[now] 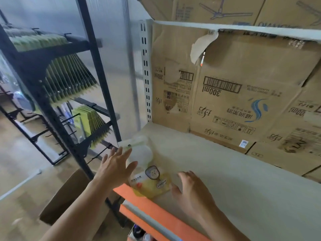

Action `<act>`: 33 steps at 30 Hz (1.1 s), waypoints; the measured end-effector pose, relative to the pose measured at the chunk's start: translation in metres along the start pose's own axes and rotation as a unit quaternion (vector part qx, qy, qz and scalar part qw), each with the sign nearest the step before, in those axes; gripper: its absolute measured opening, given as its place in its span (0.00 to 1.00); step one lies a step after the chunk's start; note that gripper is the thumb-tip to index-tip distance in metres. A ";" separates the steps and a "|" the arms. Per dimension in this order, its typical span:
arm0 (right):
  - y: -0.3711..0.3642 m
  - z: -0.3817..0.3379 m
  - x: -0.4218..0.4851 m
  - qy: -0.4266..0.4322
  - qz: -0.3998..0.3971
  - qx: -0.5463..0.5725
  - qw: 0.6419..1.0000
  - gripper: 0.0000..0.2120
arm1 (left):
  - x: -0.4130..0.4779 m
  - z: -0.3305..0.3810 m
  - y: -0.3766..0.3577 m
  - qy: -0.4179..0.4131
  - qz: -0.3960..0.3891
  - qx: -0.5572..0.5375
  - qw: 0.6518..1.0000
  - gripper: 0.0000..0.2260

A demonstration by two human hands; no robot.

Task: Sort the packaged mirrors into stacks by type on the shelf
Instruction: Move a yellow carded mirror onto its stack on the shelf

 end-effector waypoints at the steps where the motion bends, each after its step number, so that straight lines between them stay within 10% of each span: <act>1: -0.003 0.001 0.002 -0.010 -0.002 0.001 1.000 0.22 | 0.006 -0.002 0.000 -0.001 0.001 -0.017 1.000 0.29; 33: -0.002 0.018 0.002 -0.172 0.077 0.040 0.981 0.14 | 0.057 -0.034 0.011 0.053 0.091 -0.181 0.978 0.06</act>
Point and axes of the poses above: each hand's wrist, its own x-axis towards the middle knuckle, its own y-axis out of the back of the hand, z = x × y, the point moved 10 cm from there along x, towards the middle knuckle, and after that the axes turned 4 degrees about x, right-handed, at the moved point
